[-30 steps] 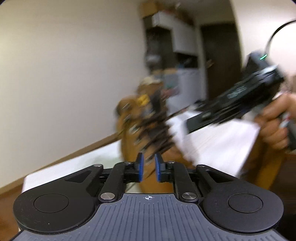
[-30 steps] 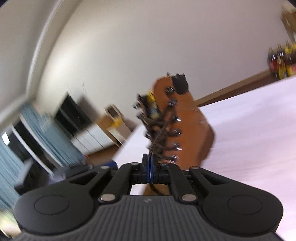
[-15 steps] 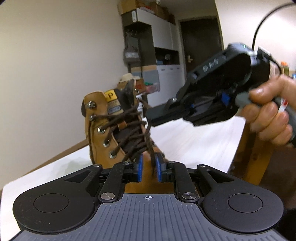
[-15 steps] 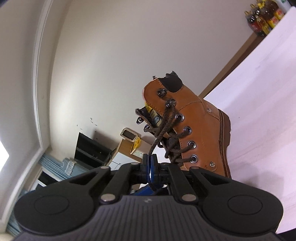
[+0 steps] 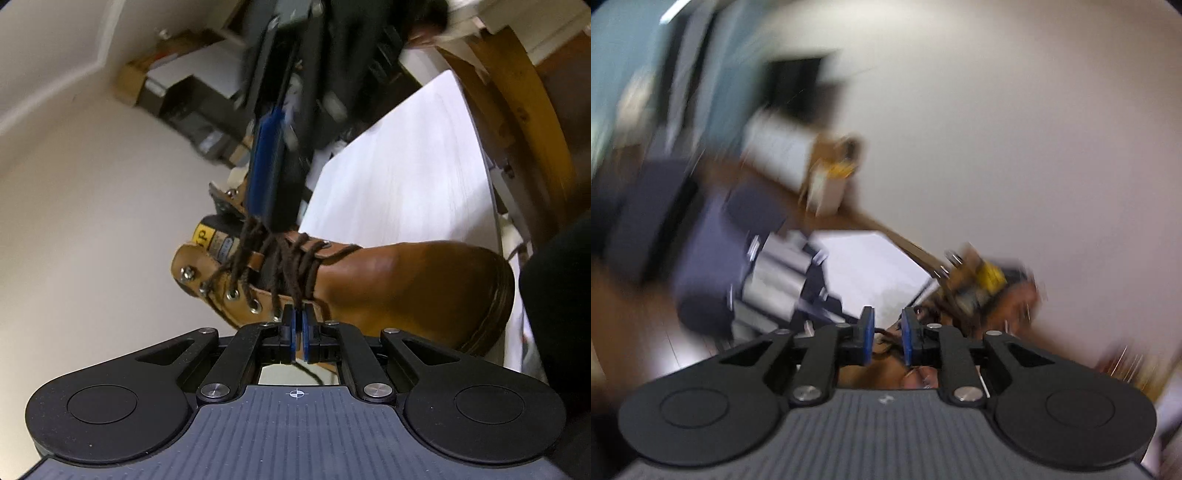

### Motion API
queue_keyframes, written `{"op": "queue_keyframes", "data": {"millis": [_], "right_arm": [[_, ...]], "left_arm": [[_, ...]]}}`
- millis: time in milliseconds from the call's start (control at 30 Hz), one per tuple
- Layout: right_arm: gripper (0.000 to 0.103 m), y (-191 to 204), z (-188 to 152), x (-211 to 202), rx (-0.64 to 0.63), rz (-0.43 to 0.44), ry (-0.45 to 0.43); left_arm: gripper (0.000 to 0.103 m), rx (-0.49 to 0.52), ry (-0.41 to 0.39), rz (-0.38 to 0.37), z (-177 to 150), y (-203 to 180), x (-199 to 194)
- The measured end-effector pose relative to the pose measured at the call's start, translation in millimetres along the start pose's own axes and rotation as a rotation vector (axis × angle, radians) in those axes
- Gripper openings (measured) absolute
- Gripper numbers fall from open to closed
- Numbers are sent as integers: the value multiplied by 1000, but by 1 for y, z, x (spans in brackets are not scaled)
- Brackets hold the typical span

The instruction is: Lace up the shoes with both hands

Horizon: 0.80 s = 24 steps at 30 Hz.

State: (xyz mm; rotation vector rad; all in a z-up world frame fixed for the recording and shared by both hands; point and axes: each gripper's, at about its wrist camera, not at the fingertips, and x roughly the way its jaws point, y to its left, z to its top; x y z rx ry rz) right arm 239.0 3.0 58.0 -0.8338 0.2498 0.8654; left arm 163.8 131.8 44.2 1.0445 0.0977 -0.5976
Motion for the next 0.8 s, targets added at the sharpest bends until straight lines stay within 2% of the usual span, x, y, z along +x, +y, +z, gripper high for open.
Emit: {"op": "queue_keyframes", "data": {"millis": [100, 200, 233, 300, 333, 367, 433, 533, 633, 700, 800], "right_arm": [[17, 16, 5, 13, -268, 12, 42], [17, 29, 5, 23, -447, 18, 68], [17, 33, 5, 26, -499, 19, 78], [16, 34, 6, 31, -526, 25, 82], [10, 34, 7, 33, -524, 29, 87], [3, 33, 7, 34, -509, 32, 93], [3, 26, 11, 33, -407, 18, 105], [3, 10, 17, 23, -214, -103, 97], [3, 2, 25, 19, -107, -186, 88], [3, -3, 31, 16, -35, -241, 83], [3, -11, 39, 12, 72, -323, 74]], "left_arm": [[4, 46, 3, 16, -1, -1, 4], [4, 55, -3, 25, -2, 1, 6], [4, 54, -6, 26, -2, 2, 6], [4, 41, -11, 29, -2, 4, 7], [6, 36, -11, 31, -2, 5, 7], [8, 18, -4, 32, -3, 7, 8], [8, -40, 11, 48, -6, 13, 10], [8, -221, 47, 92, -14, 36, 15], [8, -400, 32, 111, -21, 67, 23], [8, -486, 14, 95, -25, 84, 29], [8, -543, -7, 84, -28, 98, 38]]}}
